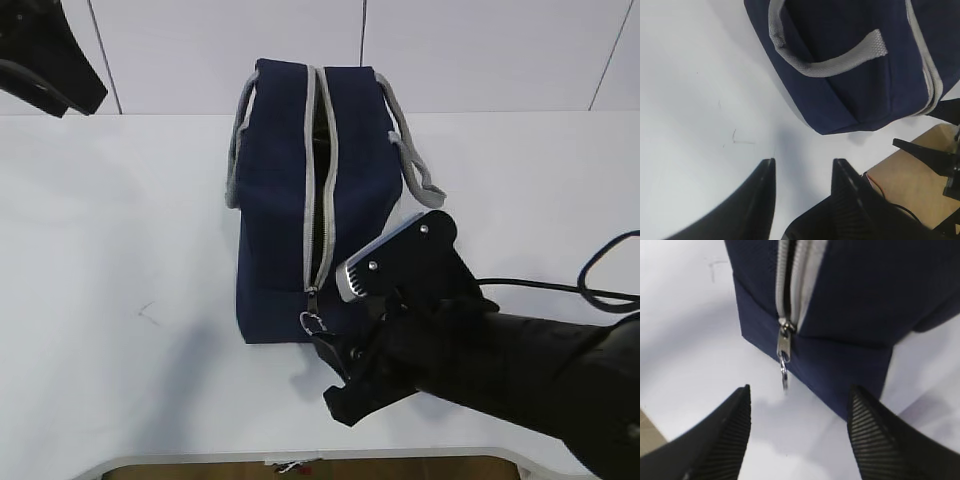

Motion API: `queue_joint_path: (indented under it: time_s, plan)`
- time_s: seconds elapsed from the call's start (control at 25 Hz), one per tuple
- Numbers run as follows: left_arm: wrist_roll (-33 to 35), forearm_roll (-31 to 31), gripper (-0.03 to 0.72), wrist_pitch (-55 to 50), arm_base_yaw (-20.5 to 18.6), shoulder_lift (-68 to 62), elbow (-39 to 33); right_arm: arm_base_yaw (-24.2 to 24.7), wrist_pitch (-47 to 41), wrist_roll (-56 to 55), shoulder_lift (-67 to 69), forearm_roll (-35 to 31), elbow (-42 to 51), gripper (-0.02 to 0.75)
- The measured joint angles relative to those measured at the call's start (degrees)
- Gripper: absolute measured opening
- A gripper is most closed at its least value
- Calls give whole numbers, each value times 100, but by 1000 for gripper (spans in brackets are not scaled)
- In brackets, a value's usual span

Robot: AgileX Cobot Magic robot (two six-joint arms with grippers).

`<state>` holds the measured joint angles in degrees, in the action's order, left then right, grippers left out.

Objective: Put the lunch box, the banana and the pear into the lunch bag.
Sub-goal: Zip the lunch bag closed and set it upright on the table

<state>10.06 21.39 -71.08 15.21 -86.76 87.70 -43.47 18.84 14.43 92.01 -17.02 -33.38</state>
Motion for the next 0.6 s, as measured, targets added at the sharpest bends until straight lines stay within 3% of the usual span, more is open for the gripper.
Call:
queue_joint_path:
  time_s: [0.36, 0.6]
  plan:
    - [0, 0, 286, 0, 0, 0, 0, 0, 912, -274, 507, 444, 0, 483]
    - [0, 0, 286, -4, 0, 0, 0, 0, 1036, -877, 745, 923, 0, 480]
